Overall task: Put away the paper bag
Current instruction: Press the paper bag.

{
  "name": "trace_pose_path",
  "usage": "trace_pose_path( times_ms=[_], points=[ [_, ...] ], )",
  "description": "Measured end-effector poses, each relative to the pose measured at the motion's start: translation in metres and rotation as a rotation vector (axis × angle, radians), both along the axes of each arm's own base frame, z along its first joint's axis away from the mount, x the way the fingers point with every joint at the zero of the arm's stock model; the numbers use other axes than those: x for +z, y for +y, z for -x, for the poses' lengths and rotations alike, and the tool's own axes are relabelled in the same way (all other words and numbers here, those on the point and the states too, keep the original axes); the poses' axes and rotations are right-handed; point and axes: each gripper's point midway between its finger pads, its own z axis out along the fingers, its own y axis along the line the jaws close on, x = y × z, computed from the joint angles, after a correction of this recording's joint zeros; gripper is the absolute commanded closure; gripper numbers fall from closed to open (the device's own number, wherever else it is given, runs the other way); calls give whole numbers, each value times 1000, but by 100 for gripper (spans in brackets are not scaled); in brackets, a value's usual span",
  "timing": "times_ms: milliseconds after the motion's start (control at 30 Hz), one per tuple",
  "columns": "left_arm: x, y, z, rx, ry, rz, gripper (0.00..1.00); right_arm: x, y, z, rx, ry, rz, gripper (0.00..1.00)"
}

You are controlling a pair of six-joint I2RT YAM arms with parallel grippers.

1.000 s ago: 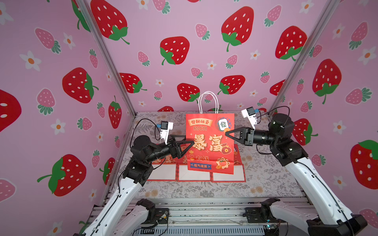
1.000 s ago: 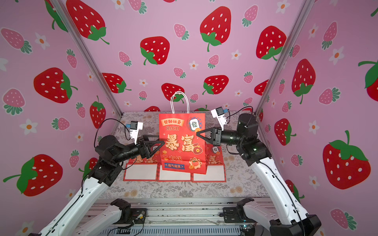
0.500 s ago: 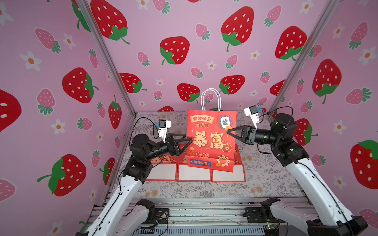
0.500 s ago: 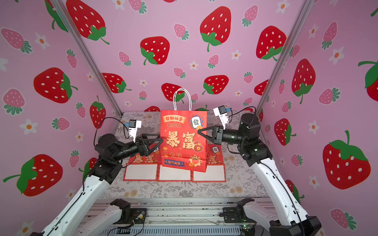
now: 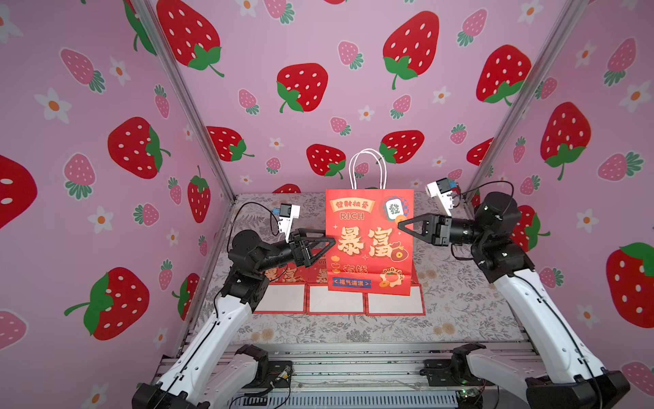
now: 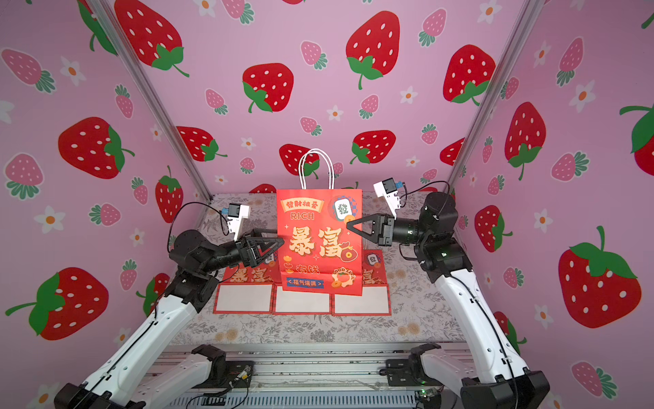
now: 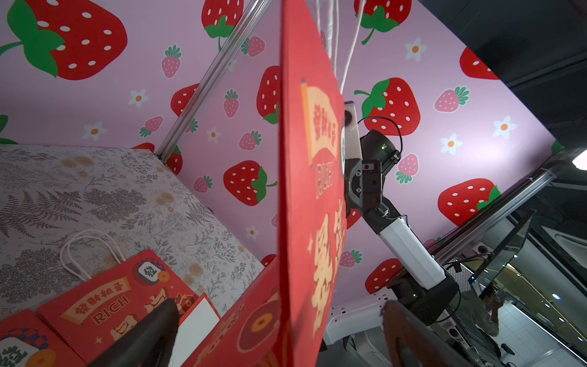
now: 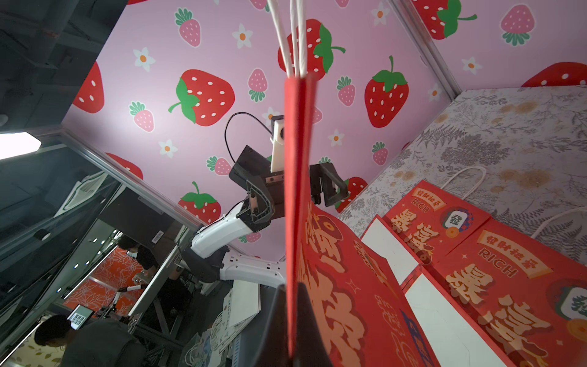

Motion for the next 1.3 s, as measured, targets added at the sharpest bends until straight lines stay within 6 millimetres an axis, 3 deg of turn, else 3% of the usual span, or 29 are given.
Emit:
trace_pose_path(
  times_ms=[167, 233, 467, 500, 600, 667, 767, 967, 1100, 1300],
  points=[
    [-4, -13, 1, -46, 14, 7, 0, 7, 0, 8, 38, -14, -16, 100],
    [-2, -19, 6, -69, 3, 10, 7, 9, 1, 9, 41, -17, -19, 100],
    [2, -27, 17, -106, -27, 17, 43, 9, 1, 4, 14, -13, -21, 100],
    [3, -27, 17, -106, -32, 17, 51, 9, 1, 3, 10, -13, -22, 100],
    [6, -26, 19, -105, -45, 20, 86, 8, 2, 1, 5, -10, -21, 100],
    [7, -26, 21, -107, -53, 20, 100, 8, 3, 1, 6, -9, -21, 100],
    [8, -26, 21, -107, -62, 21, 100, 7, 3, 0, 2, -8, -19, 90],
    [8, -25, 23, -107, -57, 20, 100, 1, 5, 2, -16, -8, 1, 44],
    [13, -23, 27, -107, -76, 25, 100, 0, 2, 14, -32, -31, 14, 31],
    [21, -21, 34, -110, -89, 40, 100, -13, -6, 29, -78, -57, 37, 24]
  ],
)
